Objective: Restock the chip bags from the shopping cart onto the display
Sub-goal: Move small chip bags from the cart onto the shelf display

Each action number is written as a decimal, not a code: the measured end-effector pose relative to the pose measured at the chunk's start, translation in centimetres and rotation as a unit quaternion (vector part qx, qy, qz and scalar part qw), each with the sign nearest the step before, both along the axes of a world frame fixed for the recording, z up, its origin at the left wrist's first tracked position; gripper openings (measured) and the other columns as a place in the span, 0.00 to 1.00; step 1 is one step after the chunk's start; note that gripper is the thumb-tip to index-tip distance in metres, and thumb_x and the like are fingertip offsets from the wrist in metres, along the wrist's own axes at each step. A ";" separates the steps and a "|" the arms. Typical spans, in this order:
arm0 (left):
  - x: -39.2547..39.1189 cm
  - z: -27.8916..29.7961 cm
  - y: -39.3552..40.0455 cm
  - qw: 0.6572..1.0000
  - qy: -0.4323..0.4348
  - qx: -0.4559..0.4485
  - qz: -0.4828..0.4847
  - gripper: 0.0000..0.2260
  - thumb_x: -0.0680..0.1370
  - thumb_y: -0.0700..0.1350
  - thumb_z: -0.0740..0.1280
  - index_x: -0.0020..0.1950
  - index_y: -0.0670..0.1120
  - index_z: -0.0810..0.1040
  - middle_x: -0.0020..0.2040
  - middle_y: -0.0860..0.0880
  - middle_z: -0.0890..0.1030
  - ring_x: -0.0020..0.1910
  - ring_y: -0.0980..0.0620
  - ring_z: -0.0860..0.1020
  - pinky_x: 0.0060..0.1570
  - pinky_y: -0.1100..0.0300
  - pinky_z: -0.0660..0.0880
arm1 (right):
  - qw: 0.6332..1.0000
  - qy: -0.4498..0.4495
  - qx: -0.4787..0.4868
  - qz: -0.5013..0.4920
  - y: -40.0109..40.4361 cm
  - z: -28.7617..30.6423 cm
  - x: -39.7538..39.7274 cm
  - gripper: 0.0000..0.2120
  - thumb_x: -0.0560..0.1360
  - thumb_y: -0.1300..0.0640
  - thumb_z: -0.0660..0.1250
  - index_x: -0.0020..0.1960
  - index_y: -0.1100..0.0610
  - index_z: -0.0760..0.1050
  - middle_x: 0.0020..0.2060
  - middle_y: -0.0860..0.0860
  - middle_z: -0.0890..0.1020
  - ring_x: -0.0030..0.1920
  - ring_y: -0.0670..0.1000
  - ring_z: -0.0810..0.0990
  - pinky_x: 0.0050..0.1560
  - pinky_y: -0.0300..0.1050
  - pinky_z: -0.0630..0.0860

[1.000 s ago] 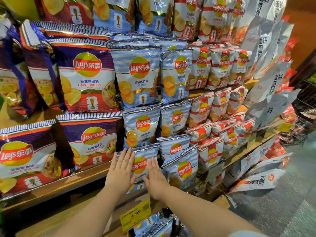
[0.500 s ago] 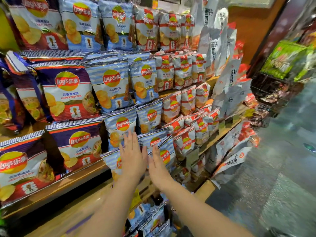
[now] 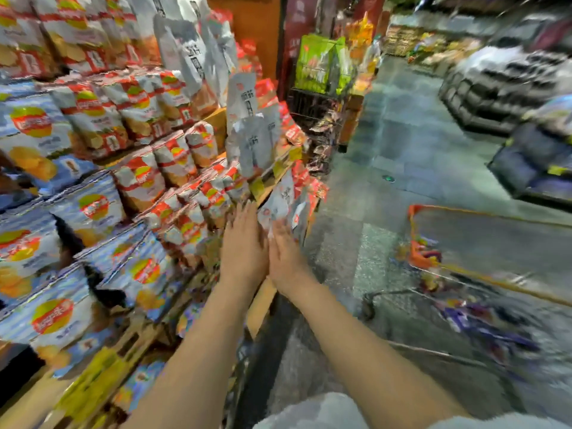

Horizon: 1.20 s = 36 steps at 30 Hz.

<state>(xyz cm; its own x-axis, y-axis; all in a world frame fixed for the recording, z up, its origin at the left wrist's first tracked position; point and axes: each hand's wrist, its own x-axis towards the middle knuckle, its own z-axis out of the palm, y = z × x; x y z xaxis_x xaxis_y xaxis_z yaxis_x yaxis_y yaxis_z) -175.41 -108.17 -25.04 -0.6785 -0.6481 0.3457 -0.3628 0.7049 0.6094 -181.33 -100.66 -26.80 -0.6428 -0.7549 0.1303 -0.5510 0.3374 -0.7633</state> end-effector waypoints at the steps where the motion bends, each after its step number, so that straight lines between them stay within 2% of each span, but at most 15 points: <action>1: -1.2 0.3 2.1 1.000 0.002 -0.012 -0.023 0.23 0.78 0.41 0.58 0.73 0.38 0.63 0.70 0.37 0.68 0.68 0.38 0.67 0.66 0.46 0.63 | 1.000 0.012 0.005 -0.022 2.4 0.3 -1.0 0.24 0.84 0.56 0.46 0.78 0.59 0.48 0.77 0.52 0.51 0.77 0.51 0.47 0.76 0.47 0.46; 3: -3.8 0.1 6.3 0.996 0.000 -0.029 -0.079 0.24 0.76 0.44 0.55 0.70 0.35 0.66 0.67 0.34 0.71 0.65 0.35 0.71 0.63 0.43 0.67 | 0.997 0.042 0.023 -0.064 7.4 0.8 -2.8 0.23 0.84 0.57 0.46 0.77 0.60 0.49 0.77 0.54 0.52 0.77 0.53 0.49 0.75 0.44 0.46; 4: -5.0 -0.1 8.5 0.995 0.015 -0.039 -0.094 0.24 0.77 0.45 0.55 0.70 0.33 0.67 0.67 0.33 0.71 0.66 0.34 0.70 0.64 0.42 0.66 | 0.994 0.056 0.038 -0.082 9.9 1.0 -3.6 0.23 0.84 0.58 0.46 0.77 0.61 0.49 0.77 0.55 0.51 0.77 0.53 0.48 0.74 0.41 0.43; 7: -7.9 0.1 15.8 0.990 0.019 -0.026 -0.135 0.23 0.80 0.42 0.55 0.74 0.36 0.61 0.73 0.36 0.63 0.73 0.38 0.62 0.71 0.49 0.54 | 0.986 0.077 0.058 -0.136 17.3 1.3 -5.4 0.23 0.84 0.58 0.45 0.77 0.61 0.46 0.77 0.56 0.48 0.77 0.52 0.45 0.72 0.39 0.40; 10: -10.2 0.1 22.2 0.981 0.030 -0.033 -0.191 0.25 0.75 0.40 0.55 0.72 0.33 0.63 0.71 0.33 0.65 0.71 0.35 0.64 0.70 0.45 0.57 | 0.974 0.094 0.037 -0.203 23.9 0.9 -6.9 0.23 0.83 0.56 0.45 0.76 0.63 0.51 0.77 0.57 0.52 0.77 0.54 0.48 0.74 0.43 0.43; 12: -12.0 -0.4 26.5 0.974 0.025 -0.037 -0.223 0.24 0.74 0.37 0.59 0.69 0.30 0.66 0.67 0.29 0.69 0.67 0.31 0.68 0.68 0.47 0.60 | 0.965 0.091 0.038 -0.242 28.3 0.5 -8.0 0.22 0.84 0.57 0.47 0.76 0.62 0.53 0.77 0.56 0.53 0.77 0.53 0.49 0.75 0.43 0.42; 14: -13.5 -0.5 30.1 0.971 0.025 -0.019 -0.238 0.23 0.77 0.35 0.61 0.72 0.32 0.62 0.71 0.32 0.65 0.71 0.35 0.65 0.68 0.54 0.54 | 0.958 0.096 0.043 -0.268 32.0 0.0 -9.2 0.22 0.84 0.57 0.47 0.77 0.60 0.52 0.77 0.54 0.52 0.77 0.51 0.47 0.75 0.42 0.38; 16: -15.2 -1.0 33.0 0.965 0.018 -0.001 -0.260 0.24 0.82 0.40 0.57 0.76 0.38 0.53 0.76 0.39 0.57 0.76 0.44 0.56 0.69 0.58 0.49 | 0.953 0.096 0.047 -0.283 35.0 -0.5 -10.2 0.23 0.84 0.54 0.44 0.77 0.59 0.49 0.77 0.51 0.49 0.77 0.47 0.43 0.74 0.41 0.35; 19: -17.7 -1.9 36.0 0.960 0.011 0.002 -0.281 0.25 0.83 0.43 0.54 0.77 0.41 0.50 0.78 0.43 0.53 0.77 0.46 0.52 0.71 0.58 0.46 | 0.950 0.061 0.058 -0.300 38.0 -1.4 -12.0 0.23 0.84 0.54 0.44 0.78 0.57 0.46 0.77 0.48 0.46 0.75 0.43 0.39 0.75 0.44 0.36; 23: -22.3 -2.6 38.1 0.956 0.005 0.011 -0.293 0.25 0.82 0.43 0.56 0.77 0.41 0.50 0.78 0.43 0.54 0.77 0.48 0.52 0.71 0.60 0.44 | 0.941 0.042 0.060 -0.330 40.0 -2.5 -16.0 0.24 0.84 0.54 0.44 0.78 0.57 0.46 0.78 0.49 0.46 0.76 0.45 0.40 0.72 0.38 0.34; 25: -25.4 -3.1 38.7 0.955 0.009 -0.004 -0.297 0.25 0.83 0.43 0.56 0.77 0.41 0.51 0.77 0.43 0.54 0.77 0.48 0.53 0.70 0.62 0.43 | 0.938 0.051 0.074 -0.335 40.7 -2.9 -18.9 0.23 0.84 0.55 0.44 0.78 0.58 0.46 0.78 0.51 0.46 0.77 0.47 0.41 0.73 0.38 0.34; 31: -36.8 -4.6 41.4 0.943 0.017 0.029 -0.331 0.25 0.82 0.43 0.58 0.76 0.38 0.54 0.77 0.40 0.56 0.76 0.44 0.55 0.72 0.55 0.51 | 0.926 0.083 0.134 -0.344 43.8 -2.7 -29.6 0.23 0.84 0.56 0.44 0.77 0.60 0.47 0.78 0.53 0.47 0.77 0.49 0.41 0.74 0.42 0.36; 35: -44.2 -5.8 43.5 0.927 -0.003 0.076 -0.368 0.26 0.82 0.45 0.56 0.77 0.40 0.50 0.78 0.42 0.53 0.77 0.46 0.52 0.74 0.55 0.49 | 0.917 0.089 0.197 -0.337 46.3 -2.8 -37.0 0.27 0.82 0.47 0.38 0.77 0.59 0.44 0.78 0.52 0.45 0.76 0.46 0.38 0.73 0.42 0.34; 36: -46.0 -6.3 43.8 0.924 -0.013 0.089 -0.373 0.26 0.82 0.45 0.56 0.77 0.41 0.49 0.78 0.43 0.52 0.77 0.46 0.52 0.74 0.54 0.50 | 0.915 0.086 0.214 -0.330 46.6 -2.8 -38.8 0.26 0.83 0.49 0.38 0.77 0.59 0.43 0.78 0.52 0.44 0.76 0.47 0.37 0.74 0.43 0.35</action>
